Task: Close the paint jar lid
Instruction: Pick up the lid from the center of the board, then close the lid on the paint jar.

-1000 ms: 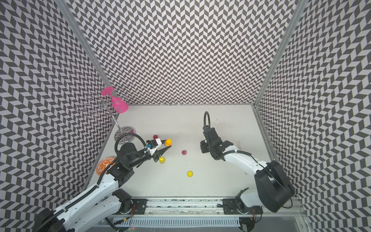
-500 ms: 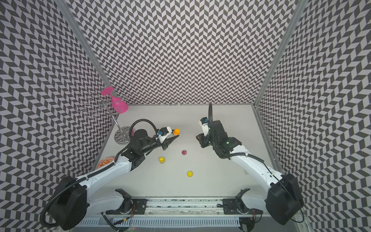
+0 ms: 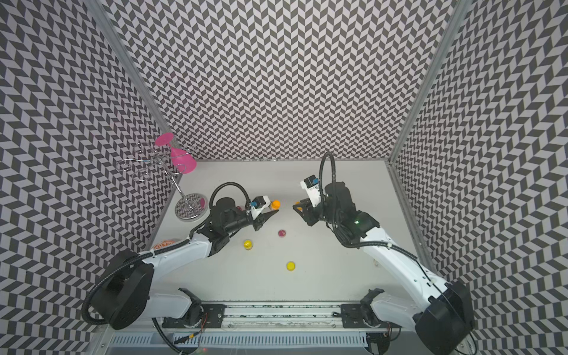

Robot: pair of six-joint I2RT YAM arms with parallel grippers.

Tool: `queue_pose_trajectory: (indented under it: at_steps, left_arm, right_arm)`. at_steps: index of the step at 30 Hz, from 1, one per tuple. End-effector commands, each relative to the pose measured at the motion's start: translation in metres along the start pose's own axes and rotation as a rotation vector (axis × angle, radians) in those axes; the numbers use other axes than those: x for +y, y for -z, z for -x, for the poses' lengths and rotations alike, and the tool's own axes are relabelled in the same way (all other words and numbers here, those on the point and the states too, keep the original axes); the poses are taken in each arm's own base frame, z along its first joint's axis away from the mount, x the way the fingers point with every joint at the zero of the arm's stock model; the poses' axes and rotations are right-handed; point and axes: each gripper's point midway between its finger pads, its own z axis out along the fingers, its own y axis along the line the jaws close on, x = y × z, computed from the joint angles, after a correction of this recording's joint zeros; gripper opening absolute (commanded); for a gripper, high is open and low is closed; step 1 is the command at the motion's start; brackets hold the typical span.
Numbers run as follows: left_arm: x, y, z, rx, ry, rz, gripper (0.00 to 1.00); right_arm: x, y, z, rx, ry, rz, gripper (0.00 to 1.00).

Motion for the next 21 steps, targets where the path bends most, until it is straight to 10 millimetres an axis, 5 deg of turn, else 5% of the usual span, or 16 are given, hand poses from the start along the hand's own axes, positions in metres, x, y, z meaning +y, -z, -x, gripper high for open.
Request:
queue_pose_trajectory:
  at_steps: [1, 21]
  left_arm:
    - [-0.011, -0.004, 0.025, -0.076, -0.031, -0.051, 0.29]
    - [-0.021, -0.005, 0.04, -0.116, -0.024, -0.103, 0.29]
  right_arm:
    - [0.013, -0.001, 0.025, -0.069, 0.056, 0.041, 0.27]
    - [0.036, -0.028, 0.028, -0.061, 0.078, 0.082, 0.28]
